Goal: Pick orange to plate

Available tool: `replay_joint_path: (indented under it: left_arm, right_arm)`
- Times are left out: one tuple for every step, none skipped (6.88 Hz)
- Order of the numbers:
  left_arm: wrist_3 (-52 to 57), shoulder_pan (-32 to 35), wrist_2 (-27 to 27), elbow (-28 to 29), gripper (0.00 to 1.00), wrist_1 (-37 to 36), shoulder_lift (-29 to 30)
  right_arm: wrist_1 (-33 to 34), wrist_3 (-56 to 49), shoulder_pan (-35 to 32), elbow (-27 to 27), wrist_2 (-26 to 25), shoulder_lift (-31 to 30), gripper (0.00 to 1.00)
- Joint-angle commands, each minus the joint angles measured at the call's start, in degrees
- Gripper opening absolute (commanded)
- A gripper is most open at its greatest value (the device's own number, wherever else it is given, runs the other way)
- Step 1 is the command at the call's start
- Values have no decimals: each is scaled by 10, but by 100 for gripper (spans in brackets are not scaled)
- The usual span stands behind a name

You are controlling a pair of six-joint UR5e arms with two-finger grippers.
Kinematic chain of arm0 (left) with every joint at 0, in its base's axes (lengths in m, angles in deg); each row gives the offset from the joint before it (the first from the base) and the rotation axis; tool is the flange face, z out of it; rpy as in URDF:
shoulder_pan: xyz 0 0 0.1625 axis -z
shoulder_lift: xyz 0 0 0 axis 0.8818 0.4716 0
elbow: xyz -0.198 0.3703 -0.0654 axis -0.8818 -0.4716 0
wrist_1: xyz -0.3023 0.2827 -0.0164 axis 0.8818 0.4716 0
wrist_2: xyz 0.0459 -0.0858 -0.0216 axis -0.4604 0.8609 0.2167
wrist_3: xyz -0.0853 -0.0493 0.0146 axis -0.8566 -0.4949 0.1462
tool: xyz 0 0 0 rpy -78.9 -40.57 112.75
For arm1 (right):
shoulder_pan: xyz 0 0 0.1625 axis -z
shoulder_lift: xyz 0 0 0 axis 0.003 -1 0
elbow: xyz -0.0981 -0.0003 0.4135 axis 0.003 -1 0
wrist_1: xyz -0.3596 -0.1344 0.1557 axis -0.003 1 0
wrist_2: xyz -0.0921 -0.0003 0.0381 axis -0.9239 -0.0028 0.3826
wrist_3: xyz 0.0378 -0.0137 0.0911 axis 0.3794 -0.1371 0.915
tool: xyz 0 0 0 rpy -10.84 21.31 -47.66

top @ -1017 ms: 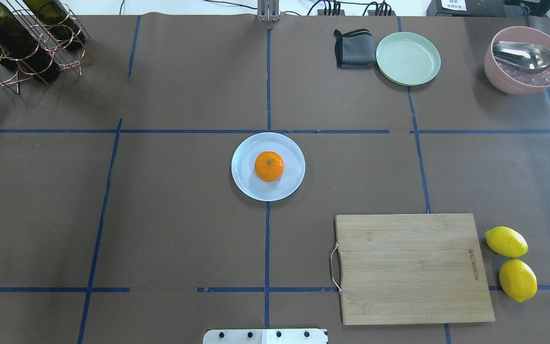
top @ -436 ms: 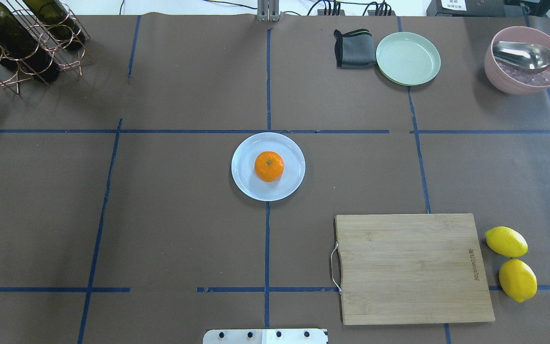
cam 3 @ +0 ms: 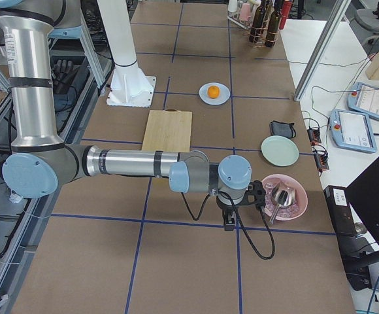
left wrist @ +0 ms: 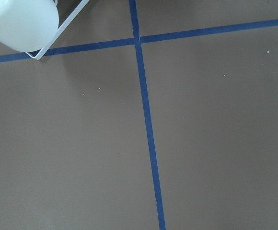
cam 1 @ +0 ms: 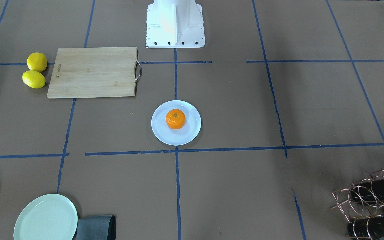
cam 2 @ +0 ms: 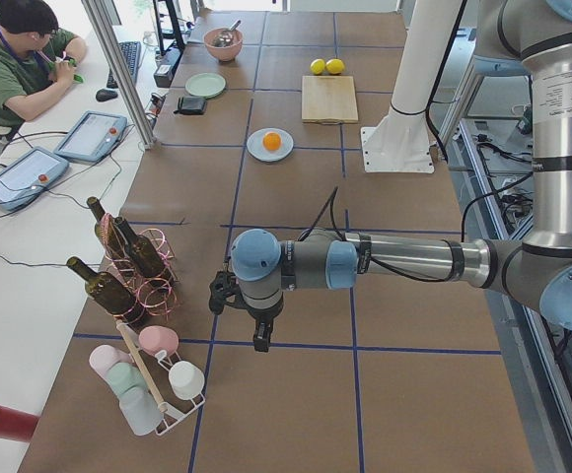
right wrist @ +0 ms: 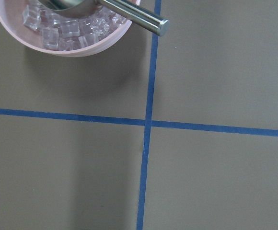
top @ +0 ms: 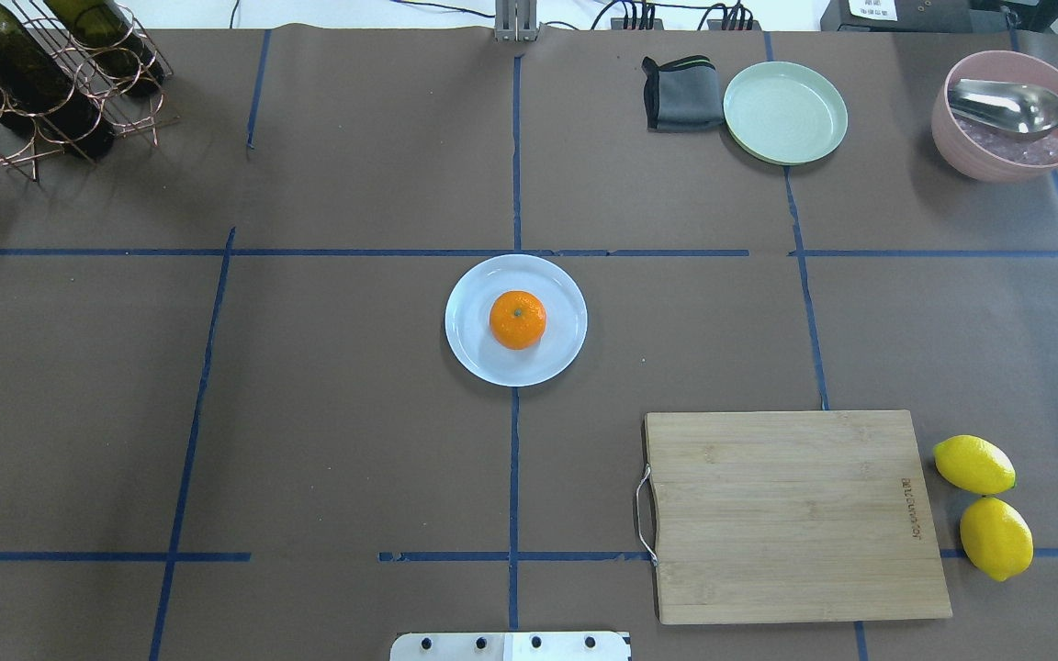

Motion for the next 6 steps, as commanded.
replay_joint_path:
  left_arm:
    - [-2, 18, -2, -3, 100, 0, 5]
    - [-3, 18, -2, 0, 100, 0, 5]
    - [-3, 18, -2, 2, 100, 0, 7]
    - [-2, 18, -2, 3, 100, 0, 8]
    - [-2, 18, -2, 3, 100, 0, 8]
    - [-3, 18, -2, 3, 100, 0, 8]
  right_arm:
    - [0, 0, 0, 1, -3, 0, 100]
    - [0, 0, 0, 2, -2, 0, 100]
    - [0, 0, 0, 3, -3, 0, 100]
    - [0, 0, 0, 3, -2, 0, 100]
    - [0, 0, 0, 4, -2, 0, 100]
    - [0, 0, 0, 4, -2, 0, 100]
